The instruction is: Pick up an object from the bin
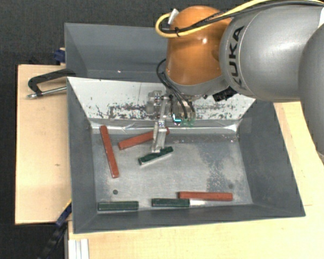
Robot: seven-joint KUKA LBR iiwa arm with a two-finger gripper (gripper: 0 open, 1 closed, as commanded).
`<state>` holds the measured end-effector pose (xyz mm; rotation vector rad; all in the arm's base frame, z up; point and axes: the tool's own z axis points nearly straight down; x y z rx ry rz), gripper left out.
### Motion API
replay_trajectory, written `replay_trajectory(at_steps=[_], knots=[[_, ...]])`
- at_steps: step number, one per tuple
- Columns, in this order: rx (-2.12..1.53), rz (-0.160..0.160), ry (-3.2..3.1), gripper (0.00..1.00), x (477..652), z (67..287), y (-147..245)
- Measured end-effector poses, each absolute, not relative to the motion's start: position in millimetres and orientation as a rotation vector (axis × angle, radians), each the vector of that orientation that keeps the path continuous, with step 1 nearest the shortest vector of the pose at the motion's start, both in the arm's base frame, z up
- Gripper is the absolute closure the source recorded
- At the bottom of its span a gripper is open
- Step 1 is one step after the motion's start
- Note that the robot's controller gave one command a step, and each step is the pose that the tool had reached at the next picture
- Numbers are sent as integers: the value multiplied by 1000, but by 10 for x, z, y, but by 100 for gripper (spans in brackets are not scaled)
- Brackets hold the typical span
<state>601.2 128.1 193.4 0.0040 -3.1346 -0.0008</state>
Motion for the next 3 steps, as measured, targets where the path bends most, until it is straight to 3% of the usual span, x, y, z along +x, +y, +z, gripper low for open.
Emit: replay_trajectory(at_steps=[1,2,3], knots=[[1,-3,-3143,0,6029,1986,1275],[158,-5,-3148,0,6008,1727,1144],[549,-1,-3099,0,5924,953,642]])
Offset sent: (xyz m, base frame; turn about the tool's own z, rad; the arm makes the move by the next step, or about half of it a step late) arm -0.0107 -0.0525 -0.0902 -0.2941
